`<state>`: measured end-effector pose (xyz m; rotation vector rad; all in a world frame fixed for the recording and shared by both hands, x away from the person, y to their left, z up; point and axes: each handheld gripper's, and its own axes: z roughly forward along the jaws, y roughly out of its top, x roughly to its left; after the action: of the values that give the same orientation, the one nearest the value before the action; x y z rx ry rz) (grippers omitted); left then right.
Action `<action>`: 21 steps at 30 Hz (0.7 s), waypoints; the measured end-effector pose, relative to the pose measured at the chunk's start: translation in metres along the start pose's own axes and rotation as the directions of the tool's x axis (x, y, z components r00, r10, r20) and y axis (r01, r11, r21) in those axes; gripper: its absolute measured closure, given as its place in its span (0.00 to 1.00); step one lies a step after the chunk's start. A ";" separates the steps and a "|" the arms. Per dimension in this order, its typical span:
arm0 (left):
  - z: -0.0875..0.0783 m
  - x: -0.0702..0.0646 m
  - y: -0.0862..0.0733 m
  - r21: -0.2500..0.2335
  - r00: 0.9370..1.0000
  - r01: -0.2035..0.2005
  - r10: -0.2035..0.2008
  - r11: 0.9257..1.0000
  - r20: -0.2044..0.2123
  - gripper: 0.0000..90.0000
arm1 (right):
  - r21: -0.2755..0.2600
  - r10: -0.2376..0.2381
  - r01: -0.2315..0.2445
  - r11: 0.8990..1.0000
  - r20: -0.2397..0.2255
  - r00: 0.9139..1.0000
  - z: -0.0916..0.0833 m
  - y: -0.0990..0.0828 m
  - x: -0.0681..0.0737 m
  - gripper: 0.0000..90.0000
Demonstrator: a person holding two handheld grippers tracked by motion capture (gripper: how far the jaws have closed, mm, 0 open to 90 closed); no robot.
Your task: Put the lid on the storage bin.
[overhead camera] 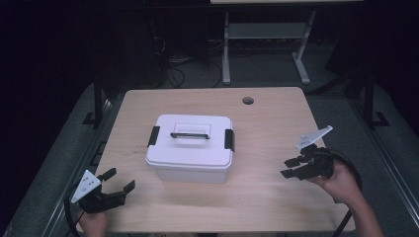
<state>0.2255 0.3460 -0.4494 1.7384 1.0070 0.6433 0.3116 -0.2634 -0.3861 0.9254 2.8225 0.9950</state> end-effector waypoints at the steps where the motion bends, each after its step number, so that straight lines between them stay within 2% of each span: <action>1: 0.000 0.000 0.000 0.000 1.000 0.000 0.000 1.000 0.000 0.14 | -0.002 0.002 -0.002 1.000 0.000 1.000 0.000 -0.002 0.000 0.59; 7: 0.001 0.000 0.000 0.002 1.000 -0.002 0.002 1.000 0.000 0.14 | -0.011 0.030 -0.030 0.999 -0.008 1.000 0.004 -0.016 0.000 0.58; 21: 0.001 -0.001 0.001 0.004 1.000 -0.006 0.006 1.000 -0.001 0.14 | -0.019 0.058 -0.058 0.998 -0.027 0.998 0.013 -0.038 0.002 0.58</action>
<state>0.2257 0.3449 -0.4491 1.7454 1.0042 0.6466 0.2921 -0.2787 -0.4176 1.0051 2.8171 1.0474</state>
